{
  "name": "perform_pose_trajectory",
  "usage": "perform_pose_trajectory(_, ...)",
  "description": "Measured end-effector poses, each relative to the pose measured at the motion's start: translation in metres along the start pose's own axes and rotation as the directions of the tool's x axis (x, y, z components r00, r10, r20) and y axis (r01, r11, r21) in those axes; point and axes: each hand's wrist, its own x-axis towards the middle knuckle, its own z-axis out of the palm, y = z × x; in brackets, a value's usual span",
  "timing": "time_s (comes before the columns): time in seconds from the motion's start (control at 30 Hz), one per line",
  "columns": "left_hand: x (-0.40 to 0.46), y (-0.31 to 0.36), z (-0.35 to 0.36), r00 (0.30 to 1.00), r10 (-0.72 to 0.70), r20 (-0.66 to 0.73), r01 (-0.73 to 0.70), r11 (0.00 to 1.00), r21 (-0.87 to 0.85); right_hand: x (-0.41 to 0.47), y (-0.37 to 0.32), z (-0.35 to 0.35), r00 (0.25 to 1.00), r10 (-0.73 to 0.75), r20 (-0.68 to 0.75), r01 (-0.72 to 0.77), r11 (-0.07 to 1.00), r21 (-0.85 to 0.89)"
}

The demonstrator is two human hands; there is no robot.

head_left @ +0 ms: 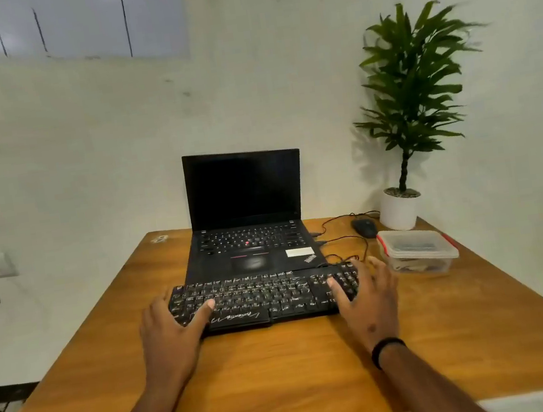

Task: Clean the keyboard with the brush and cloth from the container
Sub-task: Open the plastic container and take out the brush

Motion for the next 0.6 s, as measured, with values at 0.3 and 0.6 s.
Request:
perform_pose_trajectory(0.3, 0.009, -0.003, 0.01, 0.992, -0.072, 0.106, 0.073, 0.997, -0.007, 0.012, 0.018, 0.012, 0.949, 0.239, 0.205, -0.249, 0.968, 0.021)
perform_pose_trajectory(0.6, -0.019, -0.002, -0.012, 0.985, -0.064, 0.159, 0.07, 0.997, -0.034, -0.014, 0.028, -0.01, 0.95, 0.172, 0.261, -0.202, 0.975, 0.092)
